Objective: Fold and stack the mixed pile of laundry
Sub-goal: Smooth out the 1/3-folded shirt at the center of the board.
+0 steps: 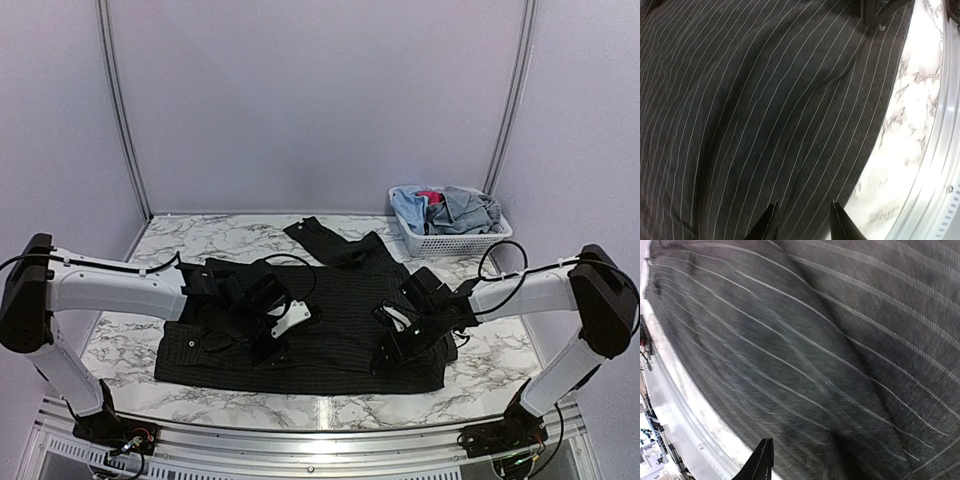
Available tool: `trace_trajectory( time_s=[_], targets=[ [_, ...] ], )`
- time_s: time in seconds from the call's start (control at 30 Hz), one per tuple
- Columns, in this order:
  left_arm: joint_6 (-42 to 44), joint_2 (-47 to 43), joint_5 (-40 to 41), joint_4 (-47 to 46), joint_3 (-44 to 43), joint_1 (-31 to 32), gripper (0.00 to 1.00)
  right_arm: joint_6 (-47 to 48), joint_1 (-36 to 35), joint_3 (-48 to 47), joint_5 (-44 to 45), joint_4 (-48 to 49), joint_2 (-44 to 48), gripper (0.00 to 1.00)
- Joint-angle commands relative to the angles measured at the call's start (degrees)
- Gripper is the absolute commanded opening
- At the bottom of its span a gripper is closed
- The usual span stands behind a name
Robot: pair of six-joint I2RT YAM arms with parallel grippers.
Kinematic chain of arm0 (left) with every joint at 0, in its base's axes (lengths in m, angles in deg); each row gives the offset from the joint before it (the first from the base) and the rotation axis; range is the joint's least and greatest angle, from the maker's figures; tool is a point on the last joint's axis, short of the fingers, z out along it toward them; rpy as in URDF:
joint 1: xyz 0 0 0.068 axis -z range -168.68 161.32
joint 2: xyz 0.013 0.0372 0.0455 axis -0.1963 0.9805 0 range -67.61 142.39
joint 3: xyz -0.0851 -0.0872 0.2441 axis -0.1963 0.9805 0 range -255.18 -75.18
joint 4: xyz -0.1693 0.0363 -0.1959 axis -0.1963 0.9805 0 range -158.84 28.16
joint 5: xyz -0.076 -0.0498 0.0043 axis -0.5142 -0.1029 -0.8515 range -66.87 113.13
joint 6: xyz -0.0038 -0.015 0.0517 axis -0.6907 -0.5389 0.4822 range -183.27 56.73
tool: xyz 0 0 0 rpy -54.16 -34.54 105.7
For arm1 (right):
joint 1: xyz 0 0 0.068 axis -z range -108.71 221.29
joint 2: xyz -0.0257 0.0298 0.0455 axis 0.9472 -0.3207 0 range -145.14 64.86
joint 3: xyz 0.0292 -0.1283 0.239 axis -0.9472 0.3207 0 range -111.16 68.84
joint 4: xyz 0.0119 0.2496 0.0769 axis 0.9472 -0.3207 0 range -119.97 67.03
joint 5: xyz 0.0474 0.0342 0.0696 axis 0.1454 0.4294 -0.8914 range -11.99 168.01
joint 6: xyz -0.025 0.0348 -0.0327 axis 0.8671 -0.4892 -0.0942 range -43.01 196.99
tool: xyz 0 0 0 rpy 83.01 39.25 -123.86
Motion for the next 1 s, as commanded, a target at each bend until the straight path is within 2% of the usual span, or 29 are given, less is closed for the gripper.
trace_trajectory(
  time_s=[0.0,0.43,0.67,0.97],
  targets=[
    [6.62,4.02,0.26,-4.05,-4.02,2.07,0.36,-2.58,0.17,1.5,0.74,3.79,-1.48,0.35],
    [9.0,12.34,1.11,-6.21,-7.39,3.16,0.37,-3.47,1.22,2.41,0.75,4.31,-0.59,0.35],
    [13.34,15.22,3.45,-5.27,-8.72,3.16,0.36,-2.79,2.08,2.31,0.67,3.92,-0.26,0.35],
    [15.58,16.84,8.02,-4.4,-8.7,3.16,0.24,-2.05,3.22,2.31,0.74,3.31,0.05,0.35]
  ],
)
